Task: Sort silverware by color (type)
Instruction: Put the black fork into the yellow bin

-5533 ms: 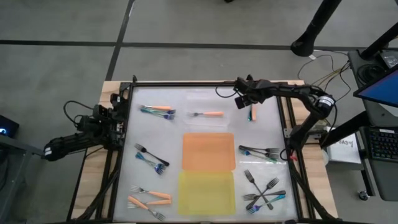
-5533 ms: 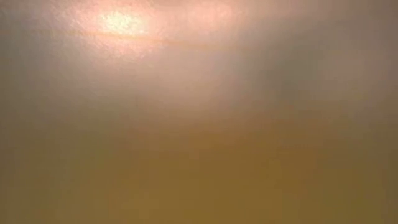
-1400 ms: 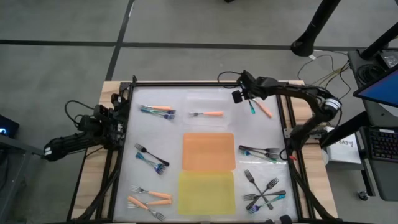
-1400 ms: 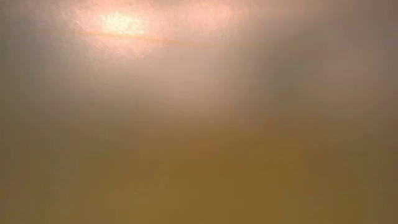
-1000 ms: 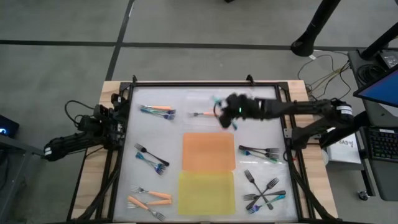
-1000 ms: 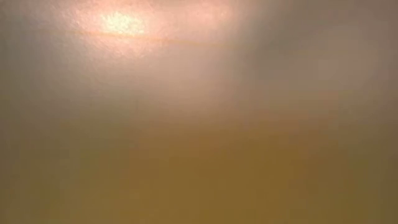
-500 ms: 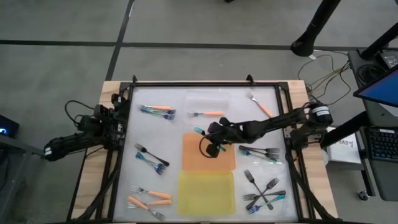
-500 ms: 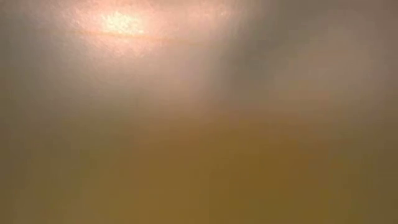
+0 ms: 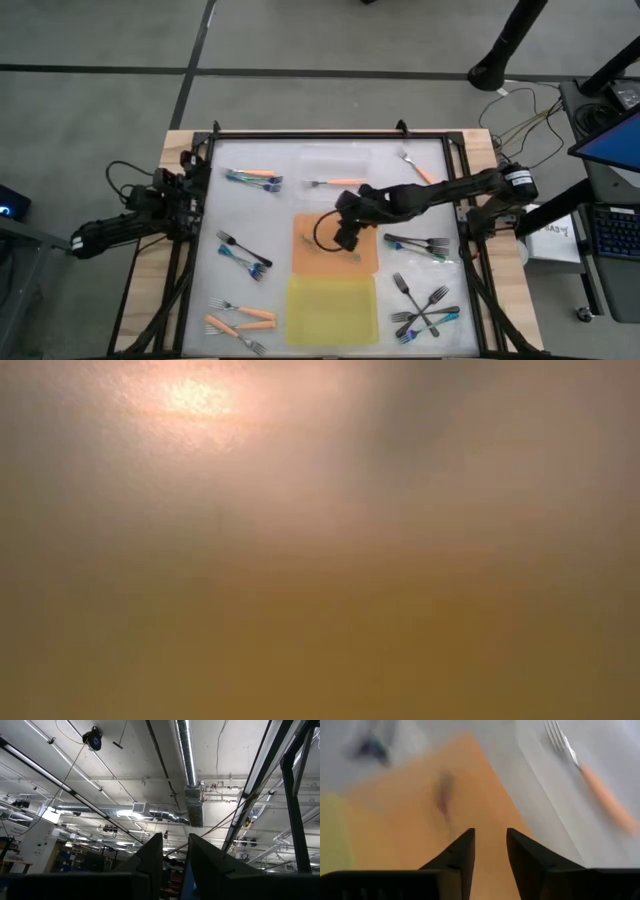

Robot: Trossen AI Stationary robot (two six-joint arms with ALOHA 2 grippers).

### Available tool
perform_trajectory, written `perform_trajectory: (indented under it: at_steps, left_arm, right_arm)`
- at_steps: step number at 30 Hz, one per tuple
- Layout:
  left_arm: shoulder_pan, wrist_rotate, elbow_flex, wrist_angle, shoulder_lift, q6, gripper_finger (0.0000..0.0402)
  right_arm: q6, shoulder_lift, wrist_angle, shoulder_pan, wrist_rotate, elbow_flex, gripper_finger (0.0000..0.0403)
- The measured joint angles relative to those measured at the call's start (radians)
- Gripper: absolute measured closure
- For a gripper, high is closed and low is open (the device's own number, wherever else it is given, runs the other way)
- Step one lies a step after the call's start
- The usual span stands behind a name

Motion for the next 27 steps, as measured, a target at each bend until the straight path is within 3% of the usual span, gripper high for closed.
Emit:
perform_trajectory:
  at_steps: [4,9,21,27]
  left_arm:
    - [0.0,0.0,0.0,-0.01,0.0,0.0,0.0327]
    - [0.0,0.0,0.0,-0.017,0.0,0.0,0.0327]
    - [0.0,0.0,0.0,-0.022,0.0,0.0,0.0327]
    - [0.0,0.0,0.0,-0.022,0.0,0.0,0.0327]
  right_arm:
    - [0.163,0.0,-0.386,0.003,-0.001,0.04,0.0292]
    - [0.28,0.0,-0.601,0.027,-0.012,-0.014,0.0301]
    - [0.29,-0.003,-0.608,0.031,-0.23,-0.217,0.0323]
    - [0.271,-0.052,-0.469,0.031,-0.32,-0.358,0.0321]
